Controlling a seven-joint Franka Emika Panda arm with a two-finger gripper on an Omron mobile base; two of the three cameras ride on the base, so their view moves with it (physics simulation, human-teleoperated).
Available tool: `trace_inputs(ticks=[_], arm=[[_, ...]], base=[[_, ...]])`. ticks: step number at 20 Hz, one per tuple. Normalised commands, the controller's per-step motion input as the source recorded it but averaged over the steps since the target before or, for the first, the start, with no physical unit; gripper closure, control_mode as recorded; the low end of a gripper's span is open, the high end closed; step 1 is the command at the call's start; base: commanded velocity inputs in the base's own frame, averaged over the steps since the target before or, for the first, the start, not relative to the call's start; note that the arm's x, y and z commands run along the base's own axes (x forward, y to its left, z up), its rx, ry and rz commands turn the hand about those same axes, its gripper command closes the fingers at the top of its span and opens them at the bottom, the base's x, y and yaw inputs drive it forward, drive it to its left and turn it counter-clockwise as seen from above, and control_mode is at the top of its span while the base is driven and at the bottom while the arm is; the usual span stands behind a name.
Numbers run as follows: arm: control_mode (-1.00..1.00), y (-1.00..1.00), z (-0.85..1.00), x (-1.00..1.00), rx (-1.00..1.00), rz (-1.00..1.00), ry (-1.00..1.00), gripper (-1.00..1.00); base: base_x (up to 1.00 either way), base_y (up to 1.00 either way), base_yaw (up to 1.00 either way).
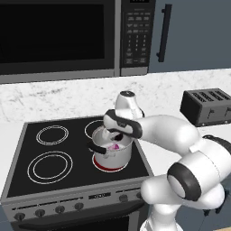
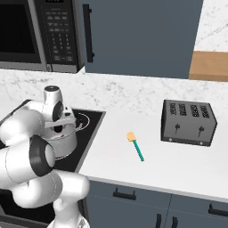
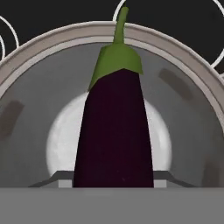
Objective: Put the onion and eggplant in the pot. Retrieve the spatula and lightly stir the vegetables in the pot.
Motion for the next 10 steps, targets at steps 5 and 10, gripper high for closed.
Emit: trace_inputs(ticks=[5,10], arm=[[-1.0,0.17,-0.47,0.06,0.0,0.0,0.0,1.0],[-1.0,0.02,-0.33,-0.03,0.0,0.0,0.0,1.0]], base=[[0.0,0.0,0.0],[0.0,0.0,0.0]])
